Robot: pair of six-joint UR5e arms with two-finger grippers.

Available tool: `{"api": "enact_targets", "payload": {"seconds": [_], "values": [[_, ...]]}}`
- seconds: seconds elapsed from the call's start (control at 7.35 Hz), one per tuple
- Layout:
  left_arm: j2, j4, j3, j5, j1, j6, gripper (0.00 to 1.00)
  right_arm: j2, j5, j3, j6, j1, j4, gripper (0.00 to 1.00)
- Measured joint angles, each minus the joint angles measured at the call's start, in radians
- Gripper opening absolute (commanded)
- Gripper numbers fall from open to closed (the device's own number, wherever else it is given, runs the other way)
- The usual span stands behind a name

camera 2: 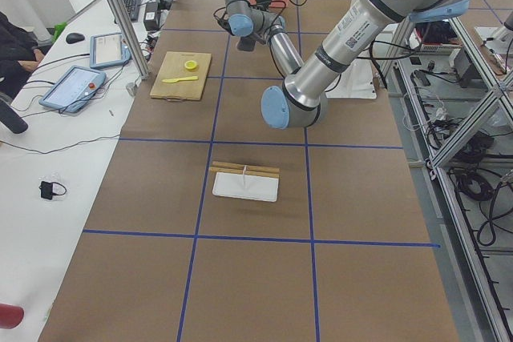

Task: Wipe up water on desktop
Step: 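Grasp the cloth with the right gripper while the left gripper releases it, then lower the cloth onto the table with the right gripper while the left arm withdraws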

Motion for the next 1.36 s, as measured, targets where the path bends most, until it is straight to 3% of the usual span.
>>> {"api": "enact_targets", "payload": {"seconds": [0.41,0.54,0.68,1.09,1.36], "values": [[0.009,-0.002,0.003,-0.002,0.000,0.004,0.00,0.000,0.001,0.002,0.003,0.001,0.002,0.00],[0.011,-0.003,0.004,-0.002,0.000,0.008,0.81,0.000,0.001,0.004,0.004,0.001,0.002,0.00],[0.016,-0.017,0.004,-0.001,-0.001,0.038,0.97,0.000,0.001,0.004,0.004,0.002,0.001,0.00],[0.083,-0.103,-0.003,0.025,-0.029,0.179,0.98,-0.007,0.011,0.005,0.003,0.032,-0.016,0.00],[0.154,-0.106,-0.041,0.084,-0.105,0.334,0.98,-0.013,0.068,0.010,0.003,0.092,-0.092,0.00]]}}
